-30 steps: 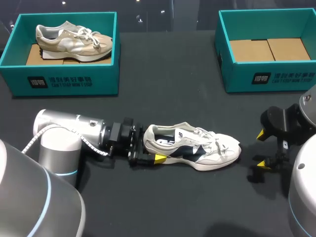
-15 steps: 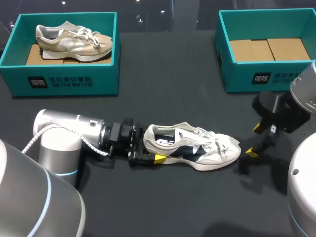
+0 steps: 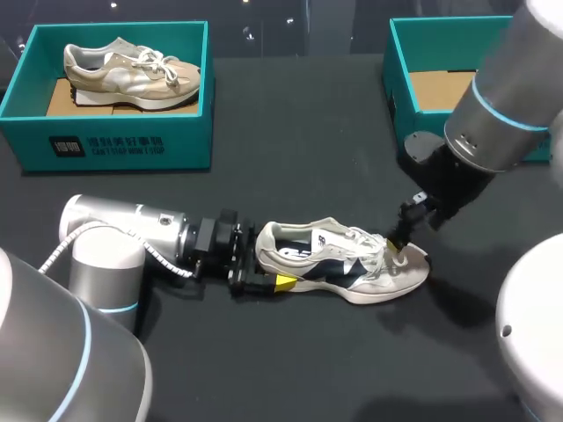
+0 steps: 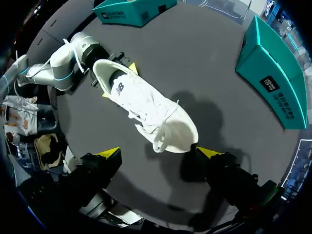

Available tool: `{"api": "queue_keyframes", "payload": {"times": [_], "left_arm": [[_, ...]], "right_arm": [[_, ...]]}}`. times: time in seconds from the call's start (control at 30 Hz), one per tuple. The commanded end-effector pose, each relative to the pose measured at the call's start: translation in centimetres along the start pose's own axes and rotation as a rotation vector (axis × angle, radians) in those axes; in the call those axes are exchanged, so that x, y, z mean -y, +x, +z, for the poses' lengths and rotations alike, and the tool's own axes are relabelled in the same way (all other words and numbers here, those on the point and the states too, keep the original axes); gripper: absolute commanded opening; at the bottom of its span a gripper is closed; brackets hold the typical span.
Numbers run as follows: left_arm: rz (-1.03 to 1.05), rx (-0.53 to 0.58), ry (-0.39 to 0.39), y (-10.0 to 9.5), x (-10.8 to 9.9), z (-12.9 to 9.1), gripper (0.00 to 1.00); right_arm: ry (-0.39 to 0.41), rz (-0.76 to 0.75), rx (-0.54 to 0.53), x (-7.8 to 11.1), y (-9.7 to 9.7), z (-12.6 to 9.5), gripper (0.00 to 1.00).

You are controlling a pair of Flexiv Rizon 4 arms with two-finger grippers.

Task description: Take the shoe out of the shoebox, open the shoe tongue, remove and reinsert the insole, then place the shoe into the shoebox

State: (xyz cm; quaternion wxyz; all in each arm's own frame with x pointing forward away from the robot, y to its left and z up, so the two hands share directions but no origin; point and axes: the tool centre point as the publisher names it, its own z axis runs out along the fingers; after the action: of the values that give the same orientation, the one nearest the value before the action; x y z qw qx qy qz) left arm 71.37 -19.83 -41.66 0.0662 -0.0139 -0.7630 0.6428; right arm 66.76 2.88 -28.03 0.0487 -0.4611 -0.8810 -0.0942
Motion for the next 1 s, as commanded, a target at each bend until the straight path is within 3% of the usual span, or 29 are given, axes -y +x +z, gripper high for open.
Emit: {"api": "queue_keyframes", "payload": {"times": [0.03, 0.07, 0.27, 0.43, 0.5, 0.9, 1.0], "left_arm": [[0.0, 0.001, 0.0, 0.0, -0.1, -0.1, 0.0], [0.0, 0.001, 0.0, 0.0, -0.1, -0.1, 0.0], [0.0, 0.001, 0.0, 0.0, -0.1, -0.1, 0.0], [0.0, 0.001, 0.0, 0.0, -0.1, -0.1, 0.0], [0.0, 0.001, 0.0, 0.0, -0.1, -0.1, 0.0], [0.0, 0.001, 0.0, 0.0, -0.1, -0.1, 0.0], [0.0, 0.001, 0.0, 0.0, -0.1, -0.1, 0.0]], "right_arm": [[0.046, 0.015, 0.04, -0.3, 0.3, -0.1, 1.0], [0.046, 0.015, 0.04, -0.3, 0.3, -0.1, 1.0], [0.127, 0.317, 0.151, -2.9, 4.6, 0.3, 1.0], [0.092, 0.458, 0.152, -4.3, 6.1, 0.5, 1.0], [0.112, 0.525, 0.19, -4.7, 6.6, 0.6, 1.0], [0.11, 0.518, 0.192, -4.8, 6.8, 0.6, 1.0], [0.123, 0.55, 0.283, -5.8, 7.6, 1.2, 1.0]]}}
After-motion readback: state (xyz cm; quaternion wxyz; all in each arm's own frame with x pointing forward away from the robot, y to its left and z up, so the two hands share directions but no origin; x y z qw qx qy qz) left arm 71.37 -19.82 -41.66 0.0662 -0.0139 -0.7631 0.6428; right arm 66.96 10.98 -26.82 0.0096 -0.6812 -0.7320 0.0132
